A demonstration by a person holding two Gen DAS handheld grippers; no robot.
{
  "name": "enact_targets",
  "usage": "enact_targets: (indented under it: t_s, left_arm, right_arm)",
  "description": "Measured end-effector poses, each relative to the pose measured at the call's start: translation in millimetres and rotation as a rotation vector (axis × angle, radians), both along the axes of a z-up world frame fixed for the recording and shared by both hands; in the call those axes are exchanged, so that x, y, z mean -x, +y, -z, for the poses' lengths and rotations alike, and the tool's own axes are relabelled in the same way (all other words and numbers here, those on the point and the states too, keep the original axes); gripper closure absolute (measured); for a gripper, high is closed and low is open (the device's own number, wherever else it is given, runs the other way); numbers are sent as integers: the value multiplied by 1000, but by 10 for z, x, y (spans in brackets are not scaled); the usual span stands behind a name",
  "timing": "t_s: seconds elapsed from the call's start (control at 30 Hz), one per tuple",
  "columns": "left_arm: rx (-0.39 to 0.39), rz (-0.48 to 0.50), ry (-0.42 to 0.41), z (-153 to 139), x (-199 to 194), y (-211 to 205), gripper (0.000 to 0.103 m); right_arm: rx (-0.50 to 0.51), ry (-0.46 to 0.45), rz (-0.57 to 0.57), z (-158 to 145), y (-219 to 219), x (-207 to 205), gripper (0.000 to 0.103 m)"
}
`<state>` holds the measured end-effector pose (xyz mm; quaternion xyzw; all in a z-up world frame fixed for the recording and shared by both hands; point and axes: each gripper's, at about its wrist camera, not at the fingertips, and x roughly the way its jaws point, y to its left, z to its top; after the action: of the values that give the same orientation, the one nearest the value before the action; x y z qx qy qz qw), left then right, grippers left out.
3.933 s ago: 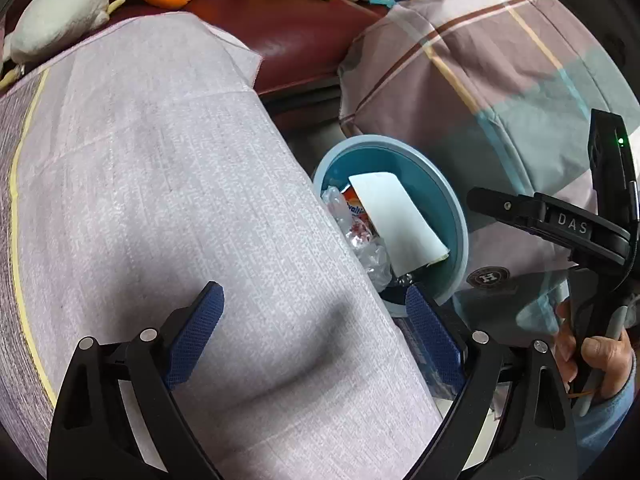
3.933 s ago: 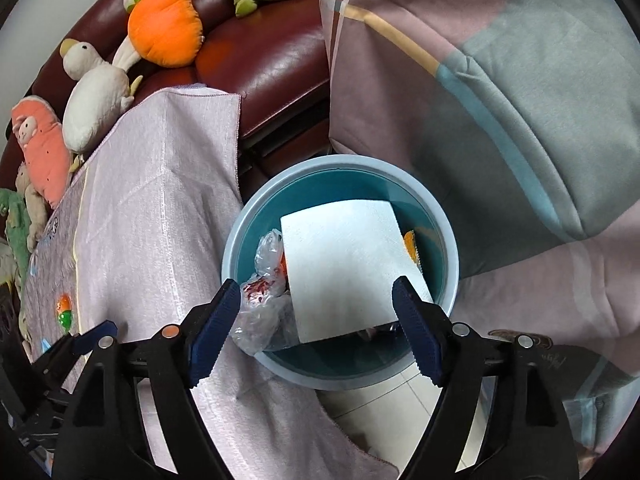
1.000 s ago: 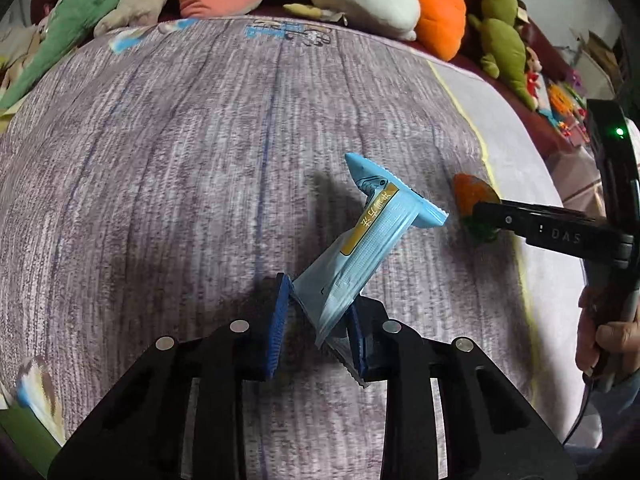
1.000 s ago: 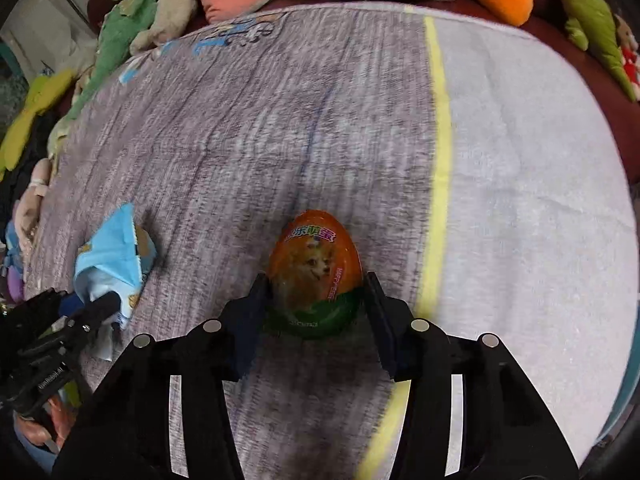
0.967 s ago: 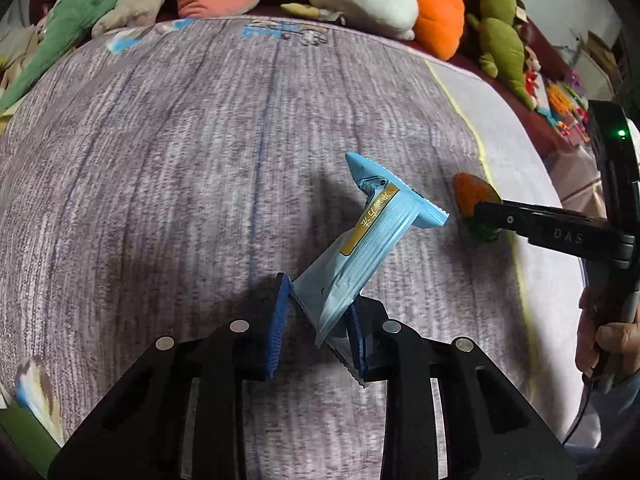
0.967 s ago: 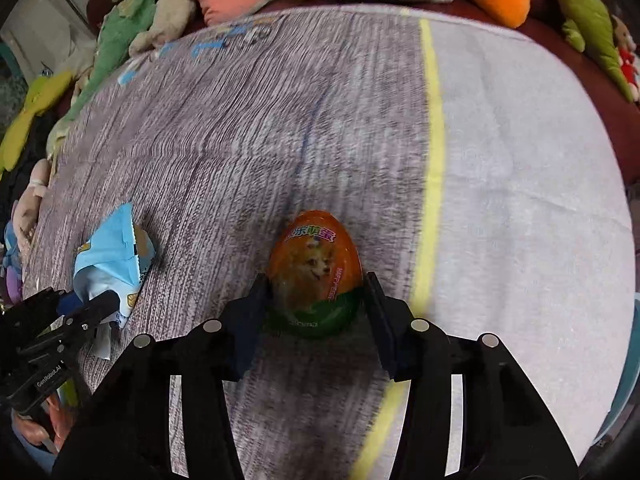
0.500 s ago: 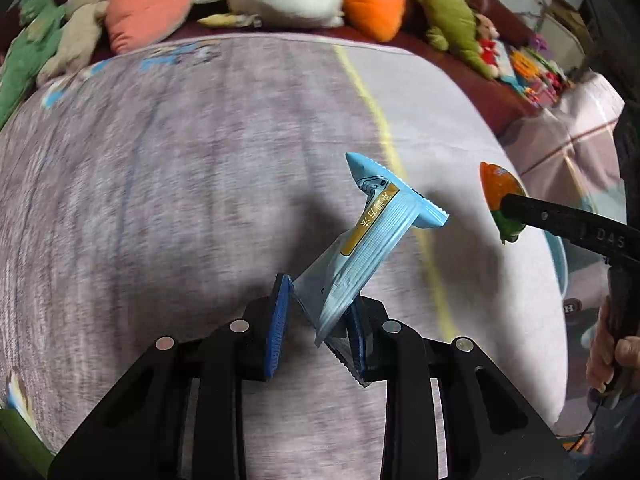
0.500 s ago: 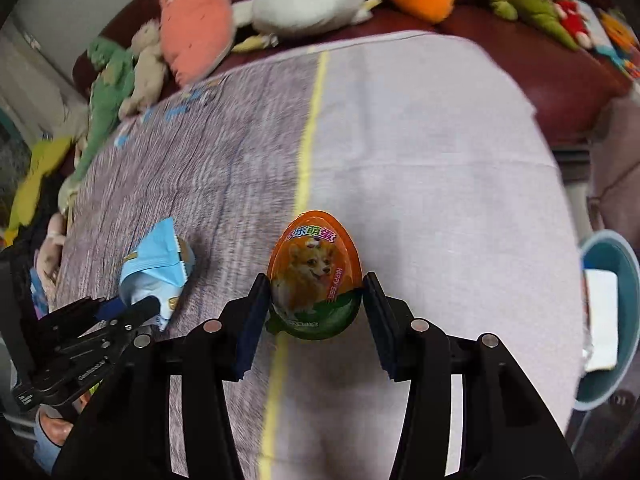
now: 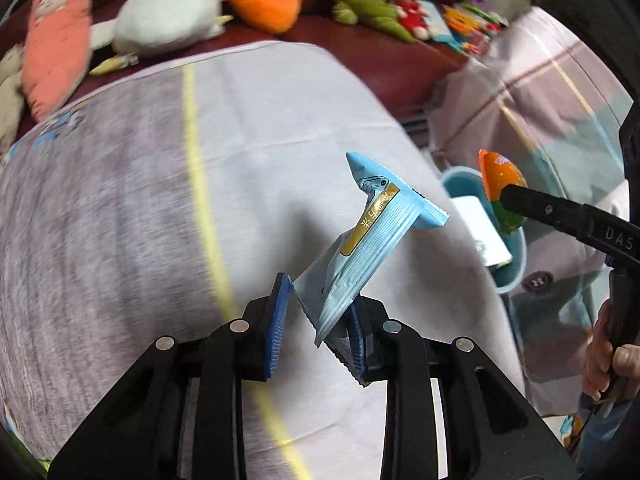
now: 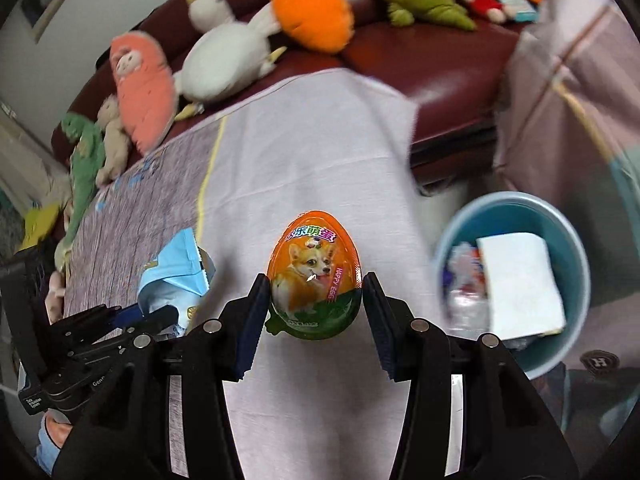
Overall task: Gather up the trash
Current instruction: 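Carry the blue wrapper and egg over the bin and open both tools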
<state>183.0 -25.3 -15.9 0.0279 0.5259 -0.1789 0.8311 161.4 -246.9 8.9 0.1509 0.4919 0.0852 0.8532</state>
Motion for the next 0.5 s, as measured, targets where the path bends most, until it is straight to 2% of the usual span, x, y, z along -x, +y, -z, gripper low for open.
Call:
enact_targets:
  t_s: [0.2,0.5]
  left_arm:
    - [-15,99,10,26,33,-684,74]
    - [-27,232,33,117,83,-1589,74]
  right_arm:
    - [-6,-21,105,-40,-728,251,57]
    - [-26,-22,244,24,-1554,527,57]
